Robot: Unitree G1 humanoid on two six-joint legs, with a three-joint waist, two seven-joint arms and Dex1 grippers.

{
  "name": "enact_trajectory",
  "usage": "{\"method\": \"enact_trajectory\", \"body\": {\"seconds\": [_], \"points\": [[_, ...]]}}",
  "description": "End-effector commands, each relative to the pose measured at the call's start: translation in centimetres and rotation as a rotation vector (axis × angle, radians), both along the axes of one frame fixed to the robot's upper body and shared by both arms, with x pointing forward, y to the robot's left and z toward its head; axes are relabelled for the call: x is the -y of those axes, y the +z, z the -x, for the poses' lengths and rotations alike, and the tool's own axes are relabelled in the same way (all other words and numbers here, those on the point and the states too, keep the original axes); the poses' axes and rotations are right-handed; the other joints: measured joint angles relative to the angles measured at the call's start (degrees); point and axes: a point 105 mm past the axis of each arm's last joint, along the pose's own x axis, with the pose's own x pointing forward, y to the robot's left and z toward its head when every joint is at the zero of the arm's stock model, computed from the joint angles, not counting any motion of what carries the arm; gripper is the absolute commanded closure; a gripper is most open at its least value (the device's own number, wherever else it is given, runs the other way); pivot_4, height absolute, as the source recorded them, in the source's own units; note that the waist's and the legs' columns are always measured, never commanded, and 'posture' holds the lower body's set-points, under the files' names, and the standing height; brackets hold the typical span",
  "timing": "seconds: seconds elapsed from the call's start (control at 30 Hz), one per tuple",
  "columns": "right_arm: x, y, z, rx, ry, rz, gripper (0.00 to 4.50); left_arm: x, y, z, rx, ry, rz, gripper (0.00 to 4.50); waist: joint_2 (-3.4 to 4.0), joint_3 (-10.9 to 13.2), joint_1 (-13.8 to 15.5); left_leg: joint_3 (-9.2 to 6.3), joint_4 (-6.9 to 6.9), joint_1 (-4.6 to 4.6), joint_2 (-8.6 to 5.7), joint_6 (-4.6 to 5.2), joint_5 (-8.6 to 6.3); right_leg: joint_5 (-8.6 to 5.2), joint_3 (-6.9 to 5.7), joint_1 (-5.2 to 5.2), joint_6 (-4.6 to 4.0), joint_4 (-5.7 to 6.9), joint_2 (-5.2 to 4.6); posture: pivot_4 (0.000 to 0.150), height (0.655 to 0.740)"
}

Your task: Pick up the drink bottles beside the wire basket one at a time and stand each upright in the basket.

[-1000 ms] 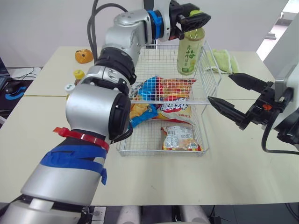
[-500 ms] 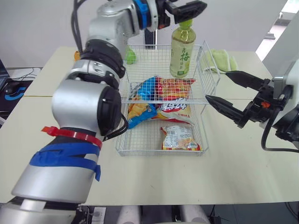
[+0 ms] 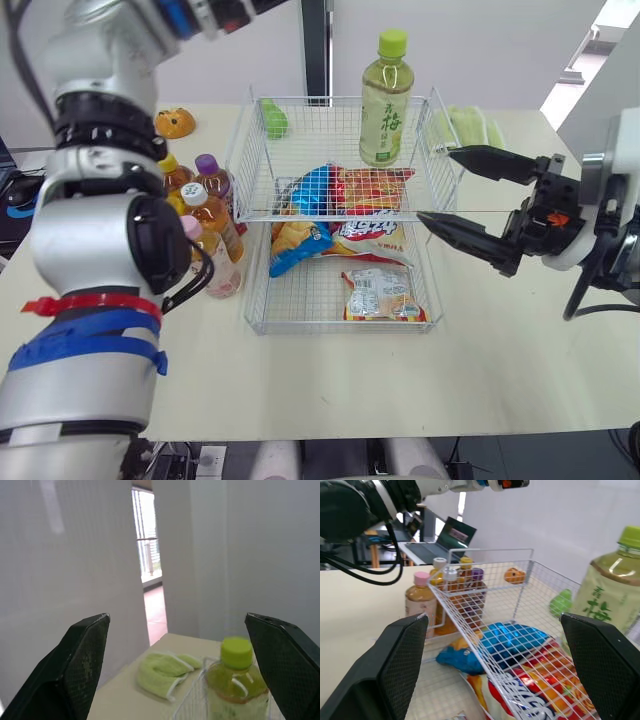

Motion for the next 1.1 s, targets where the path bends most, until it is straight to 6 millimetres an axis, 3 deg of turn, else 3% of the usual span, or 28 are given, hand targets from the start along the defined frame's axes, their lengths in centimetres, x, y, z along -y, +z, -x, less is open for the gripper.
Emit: {"method": "enact_trajectory", "body": {"seconds": [0.03,0.13,0.27,0.47,0.6,0.67,0.87,1.1], "points": [[-0.8,0.3,0.4,0.026,0.085,0.007,0.0,-3.0,1.4,2.2,0.078,0.08,0.029,0.03,0.0,0.0,0.12,0.0,0.02,-0.01,0.01,0.0,0.0,0.0,0.0,0.0,0.0,0.0,0.0,0.15,0.74],[-1.3,-0.2,0.4,0.015,0.148,0.026,0.0,-5.3,-0.1,3.2,0.065,0.162,0.019,0.03,0.0,0.0,0.47,-0.04,0.09,-0.06,0.0,-0.01,0.0,0.0,-0.03,0.0,0.0,-0.04,-0.03,0.15,0.74],[-2.3,-1.2,0.5,-0.015,0.265,0.052,0.0,-10.4,-2.4,5.6,0.042,0.336,0.077,0.03,0.0,0.0,0.55,-0.08,0.17,-0.05,0.0,-0.01,0.0,0.0,-0.05,0.05,0.0,-0.02,-0.08,0.15,0.74],[-3.4,-2.6,1.1,-0.045,0.418,0.075,0.0,-13.8,-5.7,8.9,0.006,0.48,0.114,0.03,0.0,0.0,0.67,-0.18,0.27,0.03,0.03,0.0,-0.01,0.01,-0.09,0.19,-0.01,0.03,-0.08,0.15,0.74],[-3.7,-3.8,1.1,-0.046,0.453,0.068,0.0,-16.5,-9.3,11.5,-0.043,0.611,0.098,0.03,0.0,0.0,0.75,-0.22,0.31,0.11,0.06,0.0,-0.01,0.01,-0.08,0.27,-0.01,0.04,-0.11,0.15,0.74],[-3.7,-4.0,1.0,-0.049,0.454,0.057,0.0,-17.2,-10.3,12.3,-0.062,0.644,0.102,0.03,-0.01,0.0,0.83,-0.21,0.3,0.17,0.05,0.0,-0.01,0.01,-0.07,0.3,-0.01,0.07,-0.11,0.15,0.74],[-3.2,-5.1,1.0,-0.074,0.431,0.055,0.0,-20.5,-16.9,16.1,-0.207,0.802,0.135,0.03,0.0,-0.01,0.87,-0.23,0.12,0.51,0.09,0.0,-0.01,0.03,0.0,0.52,-0.04,0.02,-0.19,0.15,0.74],[-3.0,-5.0,0.8,-0.07,0.403,0.044,0.0,-21.6,-23.8,19.7,-0.388,0.932,0.149,0.03,-0.04,-0.03,0.89,-0.27,0.09,0.57,0.14,0.0,-0.02,0.07,0.01,0.66,-0.11,-0.03,-0.17,0.15,0.74]]}}
